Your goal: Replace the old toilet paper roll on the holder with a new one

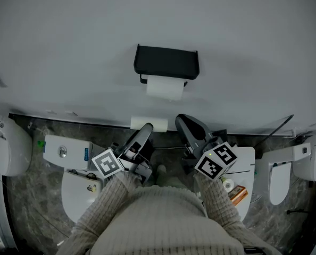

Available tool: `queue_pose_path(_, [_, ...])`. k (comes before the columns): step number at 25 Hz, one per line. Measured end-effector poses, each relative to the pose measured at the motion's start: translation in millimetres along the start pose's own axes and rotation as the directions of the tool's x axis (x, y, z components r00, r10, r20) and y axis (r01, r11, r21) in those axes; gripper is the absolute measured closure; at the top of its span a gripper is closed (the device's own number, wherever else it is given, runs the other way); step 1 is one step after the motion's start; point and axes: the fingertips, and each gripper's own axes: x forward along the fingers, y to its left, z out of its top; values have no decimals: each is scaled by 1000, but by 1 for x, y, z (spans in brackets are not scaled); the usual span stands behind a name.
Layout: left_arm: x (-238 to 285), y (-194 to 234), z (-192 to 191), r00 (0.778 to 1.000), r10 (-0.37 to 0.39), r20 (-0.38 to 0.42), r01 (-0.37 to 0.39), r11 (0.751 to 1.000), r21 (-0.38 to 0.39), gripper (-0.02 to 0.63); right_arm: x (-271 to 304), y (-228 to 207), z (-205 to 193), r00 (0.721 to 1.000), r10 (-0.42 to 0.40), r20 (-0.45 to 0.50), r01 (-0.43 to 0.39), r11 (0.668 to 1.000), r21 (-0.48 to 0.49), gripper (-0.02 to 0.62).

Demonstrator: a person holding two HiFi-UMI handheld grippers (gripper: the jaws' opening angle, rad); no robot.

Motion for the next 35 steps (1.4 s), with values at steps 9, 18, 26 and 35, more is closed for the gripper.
queue_pose_path(9, [-5,-11,8,1000,-9,9,8,1000,27,434,-1,16,-10,1000,19,-4,-19,1000,9,595])
queue_pose_path(18, [-1,-9,20,1000,-19,-19,20,1000,17,434,11,12,-16,999,1,-38,-1,1000,-1,596])
queue_pose_path(26, [6,-24,26,999,-41,-34,43,998,49,434,-1,11,-14,999,15,-33,-15,1000,-6,595])
queue_pose_path(35, [8,-27,22,997,-43,-59,45,998,34,434,-2,7,-20,998,14,-56,-13,1000,8,595])
